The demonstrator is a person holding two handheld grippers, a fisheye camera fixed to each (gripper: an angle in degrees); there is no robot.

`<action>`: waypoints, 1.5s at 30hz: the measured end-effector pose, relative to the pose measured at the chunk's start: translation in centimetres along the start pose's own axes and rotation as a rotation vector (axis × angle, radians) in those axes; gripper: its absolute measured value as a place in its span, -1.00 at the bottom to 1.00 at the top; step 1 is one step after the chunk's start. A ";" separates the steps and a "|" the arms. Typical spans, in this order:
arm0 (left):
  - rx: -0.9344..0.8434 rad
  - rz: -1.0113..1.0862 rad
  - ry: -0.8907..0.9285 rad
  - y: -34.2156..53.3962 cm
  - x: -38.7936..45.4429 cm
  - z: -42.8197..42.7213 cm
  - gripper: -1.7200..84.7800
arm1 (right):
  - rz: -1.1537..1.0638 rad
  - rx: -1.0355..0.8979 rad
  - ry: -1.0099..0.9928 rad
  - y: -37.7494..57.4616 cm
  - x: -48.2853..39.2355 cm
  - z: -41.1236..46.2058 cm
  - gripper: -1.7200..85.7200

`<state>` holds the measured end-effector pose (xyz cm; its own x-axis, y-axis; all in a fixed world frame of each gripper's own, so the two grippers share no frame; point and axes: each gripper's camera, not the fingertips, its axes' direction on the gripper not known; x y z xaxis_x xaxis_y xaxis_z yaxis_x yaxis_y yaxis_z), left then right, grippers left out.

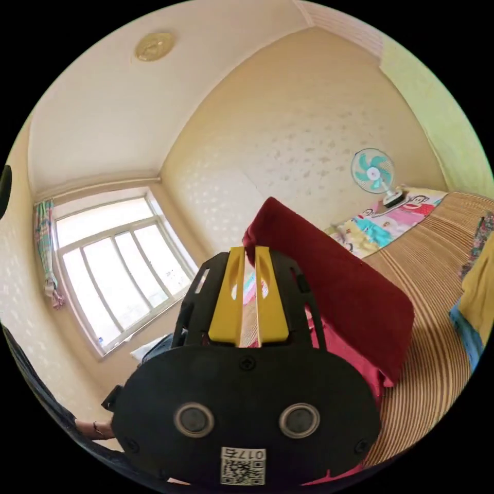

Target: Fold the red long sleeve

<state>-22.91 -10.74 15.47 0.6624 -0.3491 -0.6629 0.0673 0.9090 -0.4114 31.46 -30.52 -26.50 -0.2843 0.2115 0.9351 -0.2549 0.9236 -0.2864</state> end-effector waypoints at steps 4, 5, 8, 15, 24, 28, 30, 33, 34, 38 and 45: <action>0.041 -0.006 -0.019 0.5 -0.2 -1.2 -0.81 | 0.174 -0.695 -0.055 16.8 2.3 17.8 -0.79; 0.046 0.017 -0.041 0.2 0.1 -1.6 -0.79 | 0.192 -0.754 -0.036 19.4 2.5 18.4 -0.79; 0.044 0.143 -0.153 -2.1 1.5 -2.4 -0.76 | 0.212 -0.792 0.028 27.0 1.6 15.3 -0.79; -0.083 0.602 -0.599 -11.9 4.4 3.4 -0.66 | -0.115 -0.757 0.252 27.2 -3.3 4.9 -0.80; -0.001 0.323 -0.452 -12.8 2.5 0.7 -0.82 | 0.129 -0.684 0.181 28.2 7.3 -1.3 -0.92; 0.325 0.245 0.049 -11.5 4.6 -10.6 -0.83 | 0.224 -0.633 0.067 28.4 9.7 -2.7 -0.94; 0.393 0.364 0.350 -12.3 9.1 -12.7 -0.83 | 0.192 -0.628 0.097 28.4 9.1 -2.8 -0.95; 0.272 0.475 0.537 -15.4 17.4 -8.2 -0.82 | 0.192 -0.630 0.099 28.2 9.2 -2.8 -0.95; 0.244 0.490 0.540 -16.0 19.2 -6.6 -0.82 | 0.213 -0.627 0.076 28.0 9.8 -3.0 -0.95; 0.006 0.502 0.590 -18.3 28.6 6.8 -0.74 | 0.242 -0.630 0.048 27.5 10.6 -3.1 -0.95; -0.237 0.337 0.665 -9.3 21.8 16.2 -0.75 | 0.264 -0.628 0.026 26.2 11.6 -2.7 -0.95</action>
<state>2.97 -23.14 14.97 0.0274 -0.1944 -0.9805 -0.2686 0.9434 -0.1945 23.97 -3.02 -22.61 -0.2394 0.4560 0.8572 0.4073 0.8486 -0.3377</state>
